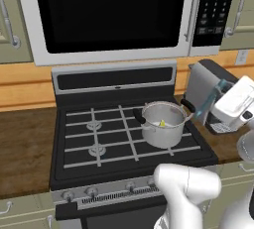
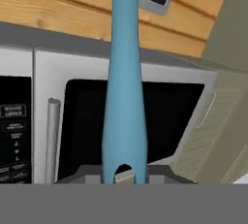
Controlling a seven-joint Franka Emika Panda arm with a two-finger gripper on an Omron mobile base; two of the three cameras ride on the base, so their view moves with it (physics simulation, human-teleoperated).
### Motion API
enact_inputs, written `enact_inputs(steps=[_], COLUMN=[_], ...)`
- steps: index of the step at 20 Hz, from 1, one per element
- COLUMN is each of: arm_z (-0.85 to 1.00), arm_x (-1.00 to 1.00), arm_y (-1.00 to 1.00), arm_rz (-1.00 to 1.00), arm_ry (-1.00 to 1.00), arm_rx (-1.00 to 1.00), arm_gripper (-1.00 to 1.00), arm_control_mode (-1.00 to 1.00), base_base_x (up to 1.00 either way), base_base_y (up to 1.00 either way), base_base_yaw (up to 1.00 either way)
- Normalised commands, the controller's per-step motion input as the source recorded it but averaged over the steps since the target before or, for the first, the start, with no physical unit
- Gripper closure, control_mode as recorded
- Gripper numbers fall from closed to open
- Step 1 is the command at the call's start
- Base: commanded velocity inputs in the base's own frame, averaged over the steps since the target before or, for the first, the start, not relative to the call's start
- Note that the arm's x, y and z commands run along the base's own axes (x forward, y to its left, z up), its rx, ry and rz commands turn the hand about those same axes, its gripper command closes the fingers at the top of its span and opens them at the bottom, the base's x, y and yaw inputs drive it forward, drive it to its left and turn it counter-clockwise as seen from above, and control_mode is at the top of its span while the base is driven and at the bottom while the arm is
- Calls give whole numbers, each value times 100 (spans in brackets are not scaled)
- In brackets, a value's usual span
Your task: Put the lemon wedge and garlic in the pot. Retrieve the spatula and lightly stir the vegetables in the pot.
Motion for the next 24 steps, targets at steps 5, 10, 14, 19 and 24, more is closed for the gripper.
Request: enact_inputs(steps=[5, 10, 14, 19, 24], arm_z=[-21, -23, -33, -39, -31], arm_x=[22, 43, 48, 49, 48], arm_y=[12, 17, 16, 7, 21], arm_rz=[-14, -9, -5, -8, -8], arm_ry=[14, 1, 0, 0, 0], arm_rx=[30, 19, 16, 4, 0], arm_gripper=[100, 100, 100, 100, 100], arm_control_mode=[-100, -100, -100, -100, -100], base_base_x=[0, 0, 0, 0, 0], base_base_y=[0, 0, 0, 0, 0], base_base_yaw=[0, 0, 0, 0, 0])
